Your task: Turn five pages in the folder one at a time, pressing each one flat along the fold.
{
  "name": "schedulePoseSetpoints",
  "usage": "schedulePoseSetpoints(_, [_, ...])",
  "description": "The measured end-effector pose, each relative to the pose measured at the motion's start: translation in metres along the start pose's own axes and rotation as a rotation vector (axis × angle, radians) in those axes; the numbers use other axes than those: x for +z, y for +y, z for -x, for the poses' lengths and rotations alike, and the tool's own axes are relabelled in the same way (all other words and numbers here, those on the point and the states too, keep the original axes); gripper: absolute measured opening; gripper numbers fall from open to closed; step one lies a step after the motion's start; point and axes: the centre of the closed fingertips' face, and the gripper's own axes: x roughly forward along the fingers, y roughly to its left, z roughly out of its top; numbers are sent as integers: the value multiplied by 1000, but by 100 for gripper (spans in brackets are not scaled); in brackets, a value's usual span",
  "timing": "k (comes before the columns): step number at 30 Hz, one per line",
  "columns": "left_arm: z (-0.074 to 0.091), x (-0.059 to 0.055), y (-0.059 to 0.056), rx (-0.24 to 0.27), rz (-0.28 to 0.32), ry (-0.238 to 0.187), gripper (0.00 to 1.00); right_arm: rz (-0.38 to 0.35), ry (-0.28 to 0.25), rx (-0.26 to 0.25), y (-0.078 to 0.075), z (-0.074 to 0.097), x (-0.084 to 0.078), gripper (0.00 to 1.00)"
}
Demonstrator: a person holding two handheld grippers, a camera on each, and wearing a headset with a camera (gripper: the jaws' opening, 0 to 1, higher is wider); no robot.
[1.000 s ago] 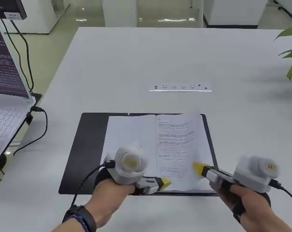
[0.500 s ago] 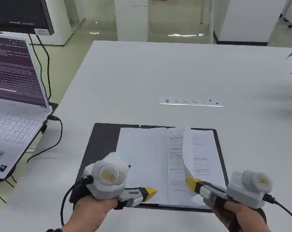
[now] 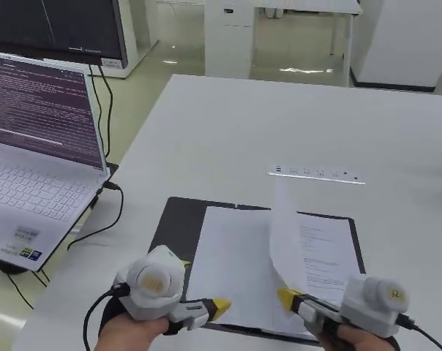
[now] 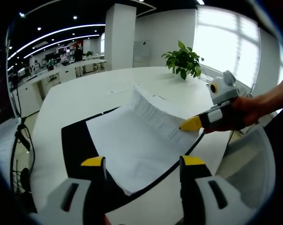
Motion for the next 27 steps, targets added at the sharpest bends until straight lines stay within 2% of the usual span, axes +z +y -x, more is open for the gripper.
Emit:
schedulePoseSetpoints(10, [13, -9, 11, 25, 30, -4, 63, 20, 49, 60, 27, -31, -4, 0])
schedulePoseSetpoints(16, [15, -10, 11, 24, 32, -2, 63, 30, 77, 95, 38, -49, -6, 0])
schedulePoseSetpoints(20, [17, -12, 13, 28, 33, 2, 64, 35, 103, 125, 48, -59, -12, 0])
schedulePoseSetpoints(27, [22, -18, 19, 46, 58, 1, 63, 19, 140, 148, 55, -75, -24, 0])
